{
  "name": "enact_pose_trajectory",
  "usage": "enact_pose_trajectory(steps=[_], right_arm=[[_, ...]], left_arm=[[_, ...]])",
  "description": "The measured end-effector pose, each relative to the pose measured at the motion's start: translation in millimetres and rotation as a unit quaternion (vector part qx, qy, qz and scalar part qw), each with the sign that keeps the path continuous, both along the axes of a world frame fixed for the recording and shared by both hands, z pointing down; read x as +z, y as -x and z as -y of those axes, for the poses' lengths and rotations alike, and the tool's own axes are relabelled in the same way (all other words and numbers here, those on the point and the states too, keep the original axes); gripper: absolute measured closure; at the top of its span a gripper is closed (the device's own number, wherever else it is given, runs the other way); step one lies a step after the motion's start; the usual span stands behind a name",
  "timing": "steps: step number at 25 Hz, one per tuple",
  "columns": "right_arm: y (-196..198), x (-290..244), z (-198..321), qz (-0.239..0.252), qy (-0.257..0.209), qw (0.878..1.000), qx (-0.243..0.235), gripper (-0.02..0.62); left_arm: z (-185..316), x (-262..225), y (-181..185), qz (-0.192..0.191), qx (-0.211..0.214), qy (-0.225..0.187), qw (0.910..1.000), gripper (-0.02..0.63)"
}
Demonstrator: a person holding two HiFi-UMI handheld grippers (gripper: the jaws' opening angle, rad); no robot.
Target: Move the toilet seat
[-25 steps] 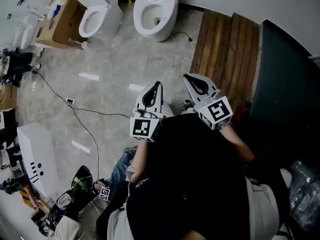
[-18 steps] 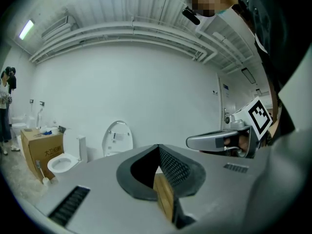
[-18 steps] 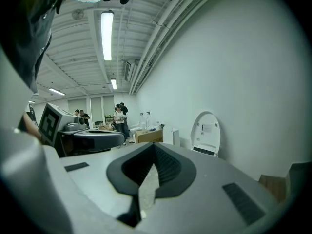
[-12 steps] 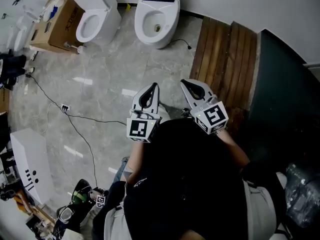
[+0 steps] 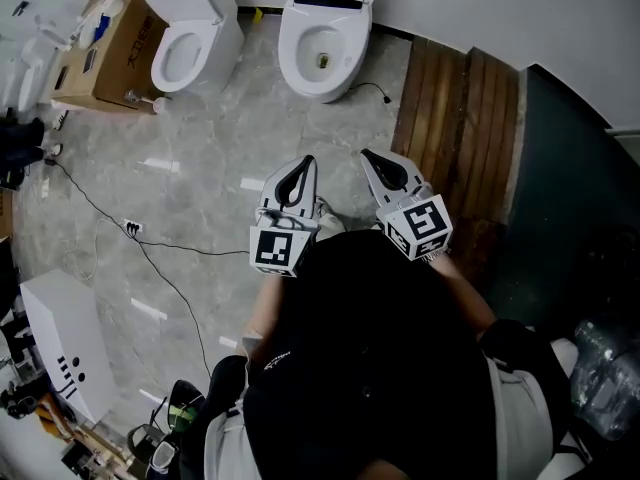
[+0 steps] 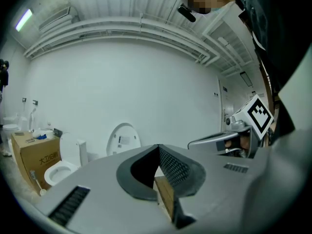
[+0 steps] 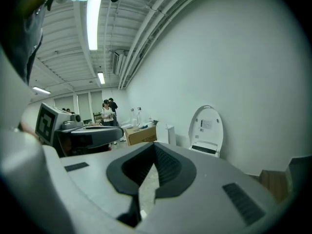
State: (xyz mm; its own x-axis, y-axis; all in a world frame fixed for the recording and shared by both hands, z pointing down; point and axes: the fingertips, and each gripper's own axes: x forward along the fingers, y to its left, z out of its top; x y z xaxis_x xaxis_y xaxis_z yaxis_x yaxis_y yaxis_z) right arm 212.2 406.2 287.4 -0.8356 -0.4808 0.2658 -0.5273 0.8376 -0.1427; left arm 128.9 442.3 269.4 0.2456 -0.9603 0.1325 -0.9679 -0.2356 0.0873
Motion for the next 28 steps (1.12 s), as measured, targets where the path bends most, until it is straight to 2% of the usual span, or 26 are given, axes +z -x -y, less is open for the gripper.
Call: enact_pose_trajectory(steps=[6, 10, 14, 28], right_arm=[[44, 7, 25, 0.004, 0.011, 0.999, 0.037, 0.581], [62, 9, 36, -0.001, 0.032, 0.998, 0.046, 0.581], [67, 10, 65, -0.006, 0.042, 0.997, 0.062, 0.581], [101, 15, 227, -0.014, 0.026, 0.997, 0.076, 0.581]], left_arm=[[21, 3, 56, 0.010, 0.005, -0.005, 0.9999, 0.600], [34, 3, 79, -0.005, 0.003, -0.001, 1.0000, 0.600], [61, 13, 88, -0.014, 0.013, 0.010, 0.9998, 0.600], [217, 16, 107, 0.028, 0.085, 0.028, 0.9956, 0.600]])
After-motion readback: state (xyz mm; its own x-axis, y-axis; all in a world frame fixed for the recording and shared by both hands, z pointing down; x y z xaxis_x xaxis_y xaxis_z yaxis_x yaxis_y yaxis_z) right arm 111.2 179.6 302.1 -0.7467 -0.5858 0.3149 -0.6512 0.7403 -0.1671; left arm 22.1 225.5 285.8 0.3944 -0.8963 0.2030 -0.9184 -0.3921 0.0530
